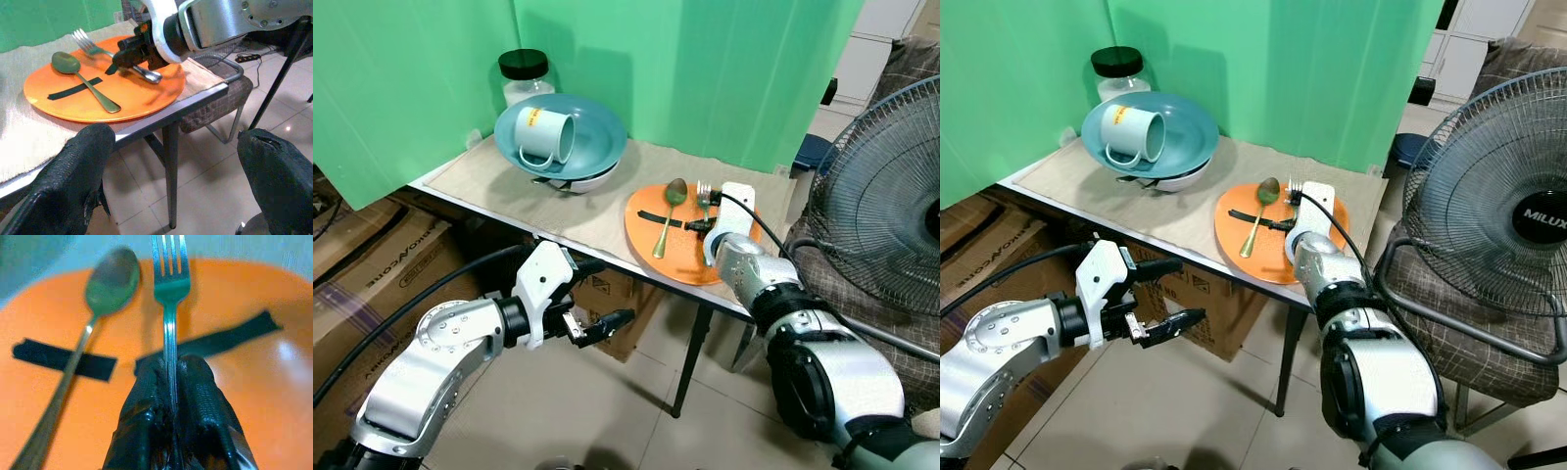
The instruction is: Setting the table
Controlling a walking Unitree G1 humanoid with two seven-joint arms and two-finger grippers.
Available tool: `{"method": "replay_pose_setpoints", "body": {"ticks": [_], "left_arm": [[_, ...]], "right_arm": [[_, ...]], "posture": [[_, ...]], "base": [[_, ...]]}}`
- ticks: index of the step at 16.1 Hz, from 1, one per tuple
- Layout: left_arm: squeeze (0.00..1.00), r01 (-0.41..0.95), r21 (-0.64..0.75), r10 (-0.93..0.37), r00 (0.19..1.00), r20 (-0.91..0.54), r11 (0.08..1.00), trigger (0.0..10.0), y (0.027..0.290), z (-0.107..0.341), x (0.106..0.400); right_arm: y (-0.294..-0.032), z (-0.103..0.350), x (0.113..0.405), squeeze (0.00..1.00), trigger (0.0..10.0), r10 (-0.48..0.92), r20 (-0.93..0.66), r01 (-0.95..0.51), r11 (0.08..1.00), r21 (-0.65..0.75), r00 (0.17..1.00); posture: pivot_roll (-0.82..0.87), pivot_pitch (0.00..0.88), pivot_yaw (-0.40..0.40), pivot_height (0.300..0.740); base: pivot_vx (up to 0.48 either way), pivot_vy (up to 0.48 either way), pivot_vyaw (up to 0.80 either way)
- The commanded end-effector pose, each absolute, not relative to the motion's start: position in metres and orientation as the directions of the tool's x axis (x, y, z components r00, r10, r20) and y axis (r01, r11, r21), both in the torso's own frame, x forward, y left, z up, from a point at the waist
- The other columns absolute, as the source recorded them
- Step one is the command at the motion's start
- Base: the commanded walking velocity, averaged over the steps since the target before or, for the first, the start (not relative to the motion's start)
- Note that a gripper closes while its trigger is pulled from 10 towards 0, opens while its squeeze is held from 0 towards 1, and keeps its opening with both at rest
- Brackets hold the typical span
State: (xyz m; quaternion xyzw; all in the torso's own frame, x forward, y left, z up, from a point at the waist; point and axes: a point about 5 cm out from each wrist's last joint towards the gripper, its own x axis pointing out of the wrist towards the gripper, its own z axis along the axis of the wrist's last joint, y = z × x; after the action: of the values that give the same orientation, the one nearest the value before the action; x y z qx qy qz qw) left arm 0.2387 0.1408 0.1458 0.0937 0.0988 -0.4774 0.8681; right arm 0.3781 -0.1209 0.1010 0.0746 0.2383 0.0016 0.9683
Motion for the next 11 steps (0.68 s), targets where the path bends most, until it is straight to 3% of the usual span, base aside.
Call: {"method": "replay_pose_setpoints", "body": {"ticks": [1, 3, 6, 9, 11], "left_arm": [[0.00, 0.840, 0.080, -0.808, 0.538, -0.239, 0.536, 10.0, 0.142, 0.151, 0.239], [0.00, 0.828, 0.067, -0.808, 0.559, -0.188, 0.557, 10.0, 0.138, 0.156, 0.236], [0.00, 0.778, 0.059, -0.771, 0.628, -0.100, 0.626, 10.0, 0.129, 0.166, 0.236], [0.00, 0.654, -0.011, -0.654, 0.756, 0.027, 0.756, 10.0, 0.124, 0.179, 0.241], [0.00, 0.492, 0.074, -0.493, 0.870, -0.006, 0.867, 10.0, 0.135, 0.184, 0.244]], "right_arm": [[-0.121, 0.116, 0.383, 0.00, 0.0, 0.046, -0.391, 0.010, 0.990, 0.141, 0.919], [-0.124, 0.135, 0.383, 0.00, 0.0, 0.067, -0.290, -0.017, 0.985, 0.173, 0.955], [-0.130, 0.152, 0.369, 0.00, 0.0, 0.087, -0.201, -0.016, 0.943, 0.333, 0.976], [-0.138, 0.173, 0.346, 0.00, 0.0, 0.129, -0.020, -0.116, 0.940, 0.321, 0.991], [-0.156, 0.181, 0.308, 0.00, 0.0, 0.149, 0.052, -0.158, 0.943, 0.294, 0.987]], "posture": [[0.12, 0.000, -0.015, 0.740], [0.12, 0.000, -0.018, 0.740], [0.11, 0.000, -0.008, 0.740], [0.11, 0.000, -0.008, 0.740], [0.11, 0.000, -0.007, 0.740]], "base": [[0.000, 0.000, 0.00], [0.000, 0.000, 0.00], [0.000, 0.000, 0.00], [0.000, 0.000, 0.00], [0.000, 0.000, 0.00]]}}
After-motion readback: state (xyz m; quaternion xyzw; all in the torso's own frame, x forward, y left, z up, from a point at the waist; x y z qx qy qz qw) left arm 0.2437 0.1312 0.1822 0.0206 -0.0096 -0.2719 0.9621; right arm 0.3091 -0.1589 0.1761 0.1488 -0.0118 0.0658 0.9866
